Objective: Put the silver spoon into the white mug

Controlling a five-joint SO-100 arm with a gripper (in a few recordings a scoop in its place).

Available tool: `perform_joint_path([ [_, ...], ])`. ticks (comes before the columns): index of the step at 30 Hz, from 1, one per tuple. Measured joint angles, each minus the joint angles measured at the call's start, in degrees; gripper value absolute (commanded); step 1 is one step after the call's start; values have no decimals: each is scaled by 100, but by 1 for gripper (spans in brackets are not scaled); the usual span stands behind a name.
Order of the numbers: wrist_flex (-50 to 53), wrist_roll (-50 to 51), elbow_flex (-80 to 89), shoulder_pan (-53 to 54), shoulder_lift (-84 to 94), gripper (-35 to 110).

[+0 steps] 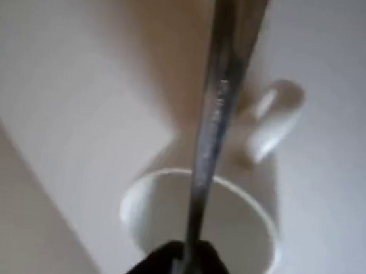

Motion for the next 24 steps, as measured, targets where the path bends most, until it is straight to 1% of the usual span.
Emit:
perform_joint_path([
  [24,-264,105,70,-149,-1037,-1],
])
